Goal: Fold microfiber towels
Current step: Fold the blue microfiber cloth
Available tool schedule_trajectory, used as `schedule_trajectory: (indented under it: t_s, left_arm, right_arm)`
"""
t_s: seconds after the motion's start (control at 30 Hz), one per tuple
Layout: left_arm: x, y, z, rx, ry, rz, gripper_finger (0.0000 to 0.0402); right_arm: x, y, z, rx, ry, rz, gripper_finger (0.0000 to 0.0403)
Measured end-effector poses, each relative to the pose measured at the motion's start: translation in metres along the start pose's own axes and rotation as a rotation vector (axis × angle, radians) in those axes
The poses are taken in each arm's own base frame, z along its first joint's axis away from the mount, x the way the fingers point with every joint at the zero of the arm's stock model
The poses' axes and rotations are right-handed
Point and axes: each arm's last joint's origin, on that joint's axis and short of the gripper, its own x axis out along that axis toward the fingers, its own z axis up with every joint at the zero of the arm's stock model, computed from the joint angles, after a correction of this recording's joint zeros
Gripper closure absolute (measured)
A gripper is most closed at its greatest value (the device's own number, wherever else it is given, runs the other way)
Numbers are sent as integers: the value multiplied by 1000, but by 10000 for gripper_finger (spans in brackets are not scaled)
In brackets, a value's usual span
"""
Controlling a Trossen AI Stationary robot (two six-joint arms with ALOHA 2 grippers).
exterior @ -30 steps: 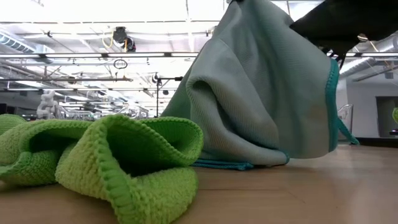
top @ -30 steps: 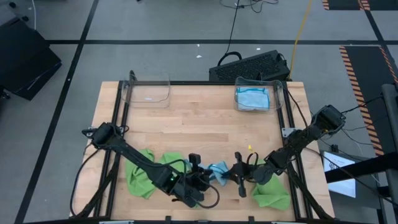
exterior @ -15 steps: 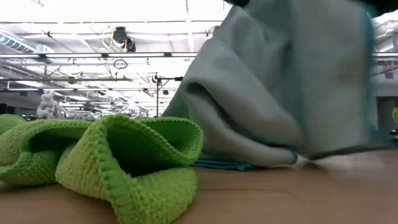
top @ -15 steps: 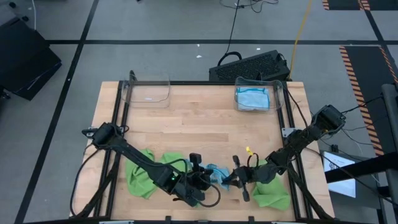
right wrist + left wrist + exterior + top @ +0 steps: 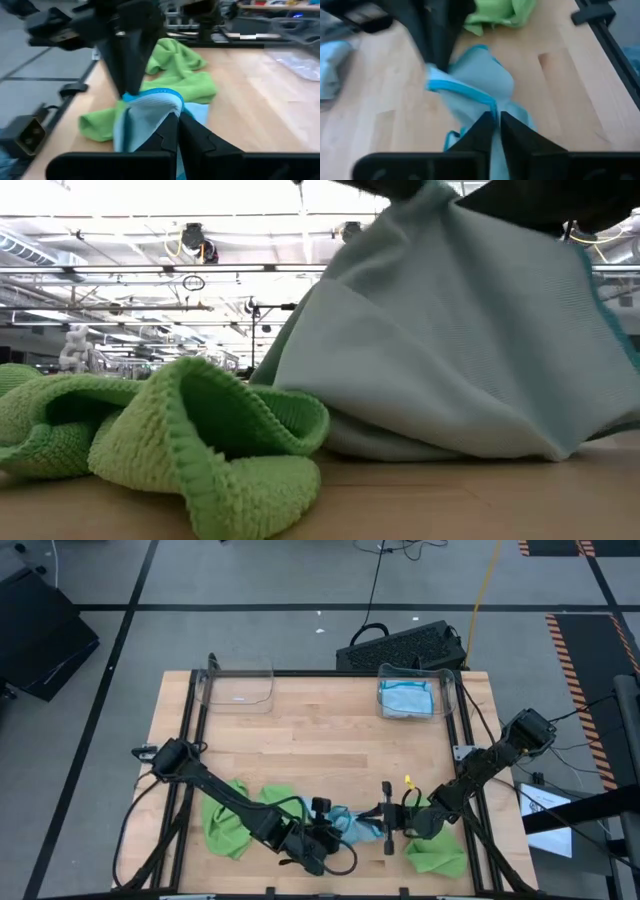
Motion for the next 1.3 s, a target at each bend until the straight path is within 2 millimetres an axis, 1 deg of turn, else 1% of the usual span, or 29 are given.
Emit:
schedule_trajectory:
  t_s: [0.07,0.13,0.2,0.3,0.4,0.53,0.7,0.83,0.93,1.03,1.1,1.13,1.2,1.3]
  left_arm:
    - [6,-1,-1,-18,1,-47,330]
    - [8,-2,-3,-15,18,-83,301]
    - [10,-4,-3,-23,9,-90,271]
    - [11,-4,-3,-27,2,-56,234]
    - [11,-3,-2,-48,-7,-33,210]
    - [11,-2,-1,-82,-16,-28,194]
    - [9,-3,2,-102,-37,-35,192]
    - [3,-4,8,-119,-85,-45,192]
    - [3,-2,17,-158,-171,-53,192]
    - [10,7,27,-203,-260,-67,192]
    - [16,14,26,-196,-242,-67,194]
    - [19,17,24,-197,-224,-64,199]
    - [21,20,20,-206,-186,-59,221]
    - [20,18,19,-175,-179,-62,281]
  right_arm:
    - [0,-1,-1,-24,7,-23,401]
    - [-1,0,-2,-57,9,-17,401]
    - [-3,3,-2,-85,5,-4,401]
    - [-8,7,1,-132,-16,18,401]
    - [-12,10,4,-157,-32,33,401]
    - [-17,14,6,-194,-41,54,401]
    - [-25,22,3,-300,-46,92,401]
    - [-31,28,2,-403,-57,103,401]
    - [-33,27,2,-408,-62,20,401]
    - [-33,26,2,-390,-65,-33,401]
    - [-33,26,2,-388,-65,-31,401]
    - [-33,26,2,-385,-65,-30,401]
    - [-34,27,2,-376,-66,-25,401]
    - [-34,28,2,-372,-67,-20,401]
